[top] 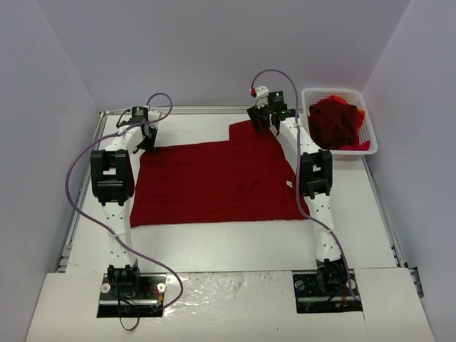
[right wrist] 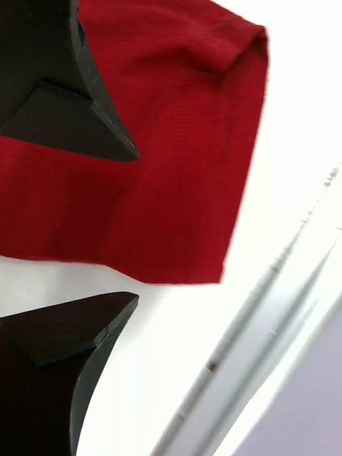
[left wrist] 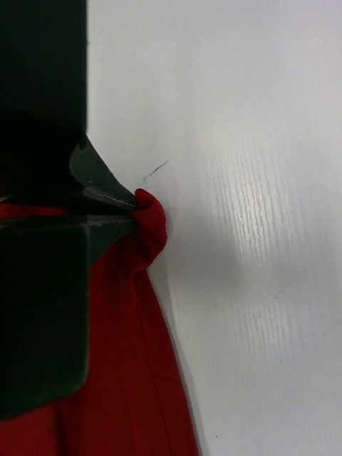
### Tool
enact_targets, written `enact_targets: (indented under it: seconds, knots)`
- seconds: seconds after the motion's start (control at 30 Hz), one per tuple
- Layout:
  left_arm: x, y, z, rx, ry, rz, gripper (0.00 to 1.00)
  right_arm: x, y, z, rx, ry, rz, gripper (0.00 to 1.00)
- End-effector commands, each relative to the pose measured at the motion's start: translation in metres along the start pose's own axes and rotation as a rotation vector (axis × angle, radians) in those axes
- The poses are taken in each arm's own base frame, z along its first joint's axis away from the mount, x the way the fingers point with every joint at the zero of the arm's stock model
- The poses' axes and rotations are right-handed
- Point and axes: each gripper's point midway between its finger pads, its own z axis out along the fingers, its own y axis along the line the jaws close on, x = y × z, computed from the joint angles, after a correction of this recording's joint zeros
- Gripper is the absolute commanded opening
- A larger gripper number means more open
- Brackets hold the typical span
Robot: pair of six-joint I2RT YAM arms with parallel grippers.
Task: Fold and stack the t-shirts
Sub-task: Grap the side of the flattened tshirt furthest away from the robot with both arms
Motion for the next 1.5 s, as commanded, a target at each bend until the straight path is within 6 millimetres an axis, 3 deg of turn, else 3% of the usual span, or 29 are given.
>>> enact_targets:
  seconds: [0.0,0.33,0.5,0.8,1.17,1.37,1.4,1.47]
  knots:
    - [0.011,-0.001,-0.014,-0.008,0.055,-0.015,0.02,-0.017,-0.012,0.008,0.044,-0.072,0.000,0.71]
    - [0.011,-0.003,-0.011,-0.008,0.058,-0.014,0.02,-0.006,-0.015,0.042,0.062,-0.119,0.061,0.72]
    - [0.013,-0.002,-0.007,-0.012,0.067,-0.017,0.02,-0.007,-0.012,0.050,0.046,-0.136,0.080,0.71]
    - [0.019,-0.005,-0.003,-0.005,0.081,-0.018,0.02,-0.006,-0.023,0.052,0.045,-0.154,0.130,0.69]
    - [0.024,-0.004,0.000,-0.011,0.098,-0.009,0.02,-0.034,-0.015,0.034,-0.099,-0.228,0.164,0.67]
    - [0.023,-0.002,-0.001,-0.020,0.100,-0.005,0.02,-0.022,-0.010,0.043,-0.137,-0.216,0.179,0.66]
    - [0.019,-0.016,-0.001,-0.006,0.095,0.018,0.02,-0.020,-0.008,0.045,-0.143,-0.216,0.182,0.65]
    - [0.020,-0.019,-0.001,-0.007,0.098,0.027,0.02,-0.019,-0.008,0.046,-0.143,-0.217,0.185,0.65]
